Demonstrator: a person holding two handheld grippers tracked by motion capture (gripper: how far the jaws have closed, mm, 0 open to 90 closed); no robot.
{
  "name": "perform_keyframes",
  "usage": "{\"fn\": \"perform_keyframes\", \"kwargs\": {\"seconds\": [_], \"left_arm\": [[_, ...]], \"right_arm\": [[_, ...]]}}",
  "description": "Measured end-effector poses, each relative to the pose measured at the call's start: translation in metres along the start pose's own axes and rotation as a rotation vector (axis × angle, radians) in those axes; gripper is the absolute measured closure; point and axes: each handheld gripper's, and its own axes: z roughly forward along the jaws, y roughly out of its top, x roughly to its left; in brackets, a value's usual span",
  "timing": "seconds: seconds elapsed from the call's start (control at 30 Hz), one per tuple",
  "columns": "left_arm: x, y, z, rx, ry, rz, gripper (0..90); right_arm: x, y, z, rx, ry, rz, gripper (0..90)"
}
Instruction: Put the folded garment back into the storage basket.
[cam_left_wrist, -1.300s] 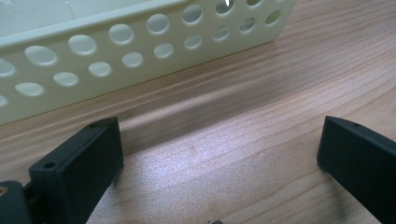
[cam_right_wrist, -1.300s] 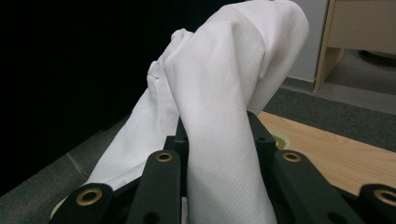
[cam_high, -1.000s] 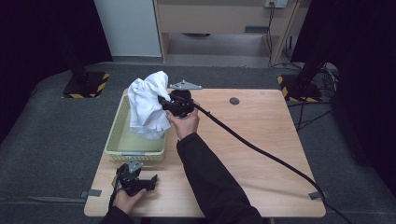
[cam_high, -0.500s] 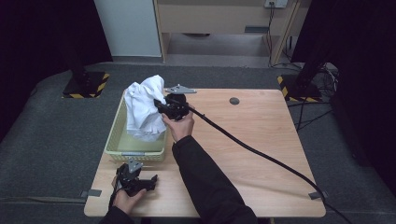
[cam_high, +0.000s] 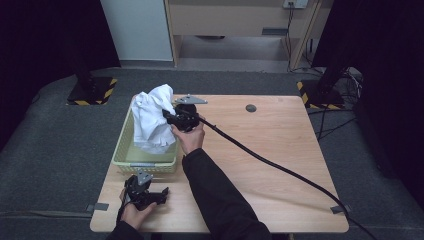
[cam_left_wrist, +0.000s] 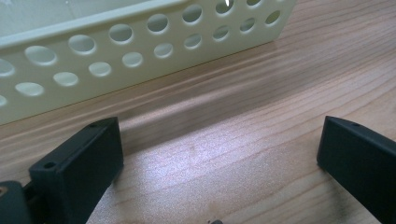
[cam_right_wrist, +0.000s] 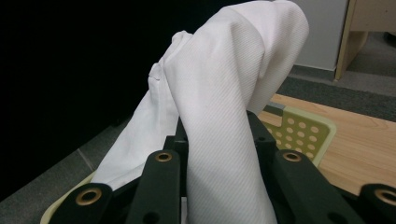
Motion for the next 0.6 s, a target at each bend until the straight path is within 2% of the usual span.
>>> {"fn": "perform_keyframes", "kwargs": {"seconds": [0.6], "left_arm": [[0.000,0.000,0.000,-0.001,0.000,-0.001,0.0]], "right_arm": [[-0.003,-0.019,0.020,0.032,0.006,0.021,72.2]]}}
